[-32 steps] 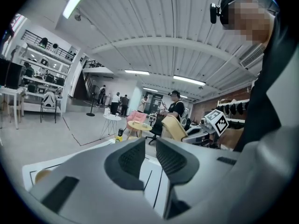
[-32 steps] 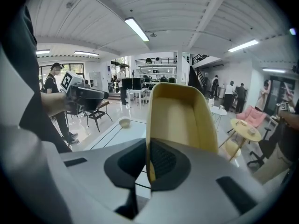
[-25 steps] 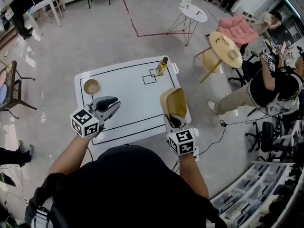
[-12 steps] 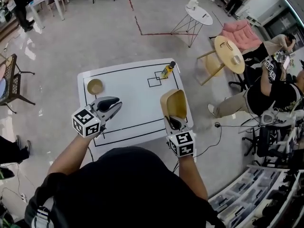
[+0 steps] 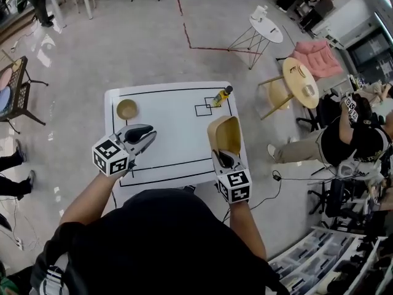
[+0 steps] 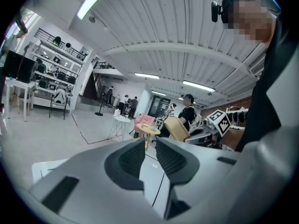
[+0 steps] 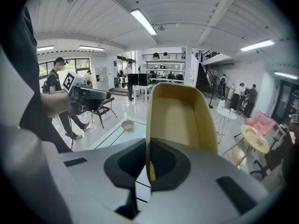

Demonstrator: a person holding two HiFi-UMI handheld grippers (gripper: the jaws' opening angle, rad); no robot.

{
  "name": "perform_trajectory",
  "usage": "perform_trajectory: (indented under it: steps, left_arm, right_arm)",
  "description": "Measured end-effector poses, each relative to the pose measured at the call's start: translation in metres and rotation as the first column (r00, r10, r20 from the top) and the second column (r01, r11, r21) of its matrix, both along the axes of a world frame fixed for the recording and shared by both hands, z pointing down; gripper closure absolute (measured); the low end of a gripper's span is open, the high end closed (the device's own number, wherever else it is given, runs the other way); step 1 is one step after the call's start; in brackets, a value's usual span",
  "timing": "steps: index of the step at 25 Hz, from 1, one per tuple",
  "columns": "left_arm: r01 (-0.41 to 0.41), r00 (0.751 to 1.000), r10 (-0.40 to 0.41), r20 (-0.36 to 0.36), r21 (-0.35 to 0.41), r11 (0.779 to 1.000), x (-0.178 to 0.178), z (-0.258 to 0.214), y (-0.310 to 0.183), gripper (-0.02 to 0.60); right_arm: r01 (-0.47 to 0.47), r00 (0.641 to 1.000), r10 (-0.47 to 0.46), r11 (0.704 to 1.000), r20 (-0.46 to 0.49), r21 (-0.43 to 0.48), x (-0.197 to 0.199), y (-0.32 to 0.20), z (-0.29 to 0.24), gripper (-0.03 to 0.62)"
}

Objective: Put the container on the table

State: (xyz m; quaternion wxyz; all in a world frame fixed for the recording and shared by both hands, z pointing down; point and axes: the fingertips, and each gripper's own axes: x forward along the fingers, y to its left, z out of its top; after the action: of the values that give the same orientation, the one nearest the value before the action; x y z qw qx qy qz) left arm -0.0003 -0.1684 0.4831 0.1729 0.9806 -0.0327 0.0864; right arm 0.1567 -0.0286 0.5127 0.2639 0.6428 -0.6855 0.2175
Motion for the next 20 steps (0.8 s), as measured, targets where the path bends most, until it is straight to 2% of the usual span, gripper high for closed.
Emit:
perform_trajectory:
  steps: [12,20]
  left_arm:
    - [0.173,0.985,-0.174,-0.002,0.035,0.984,0.008,-0.016,-0.004,0.503]
    - [0.212,0.977,-0.213,0.018,0.049,0.976,0.026,-0.02,0.012,0.503]
  right_arm:
    - [0.149,0.989,-0.149,0.988,0.006,0.032,0.035,-0.025,-0.005,0.586]
    - [0.195,0.981,-0.196,0.98,0.016,0.045,0.058,-0.02,-0.004,0.586]
